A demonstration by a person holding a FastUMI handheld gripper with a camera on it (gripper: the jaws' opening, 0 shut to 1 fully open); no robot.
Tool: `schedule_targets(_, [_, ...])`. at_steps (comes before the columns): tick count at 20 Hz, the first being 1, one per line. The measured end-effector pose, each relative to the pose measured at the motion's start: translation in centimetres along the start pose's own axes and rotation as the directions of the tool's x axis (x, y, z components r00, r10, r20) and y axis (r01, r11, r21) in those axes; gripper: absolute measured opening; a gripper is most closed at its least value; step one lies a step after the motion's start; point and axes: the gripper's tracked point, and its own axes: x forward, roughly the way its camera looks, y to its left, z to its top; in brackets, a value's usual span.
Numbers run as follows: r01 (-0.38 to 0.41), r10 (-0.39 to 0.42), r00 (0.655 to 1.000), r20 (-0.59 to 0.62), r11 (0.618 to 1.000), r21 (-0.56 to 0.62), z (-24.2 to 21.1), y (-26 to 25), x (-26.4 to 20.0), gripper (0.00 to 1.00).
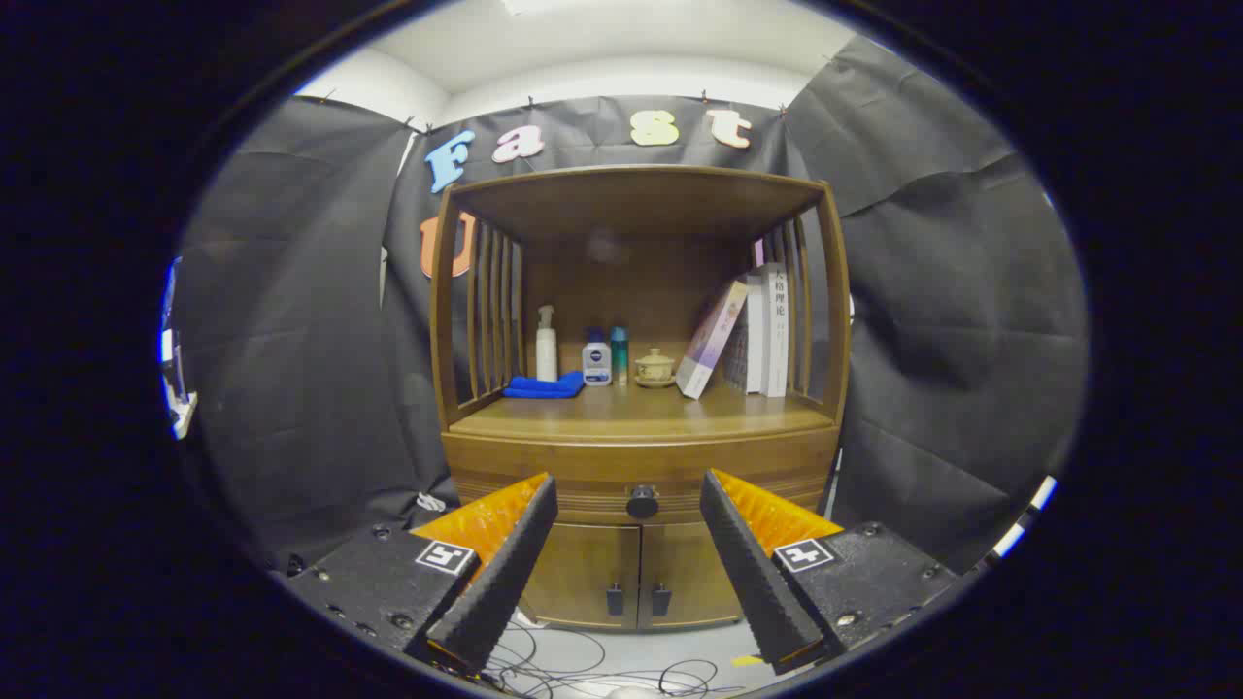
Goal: Pull open the drawer, take out the items inside it, and place them on the countertop above the cabinet.
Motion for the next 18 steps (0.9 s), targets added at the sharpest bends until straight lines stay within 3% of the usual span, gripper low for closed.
schedule_targets(18, [0.005,-0.005,0.999,0.039,1.0,0.01,0.46,-0.2,0.0,0.97])
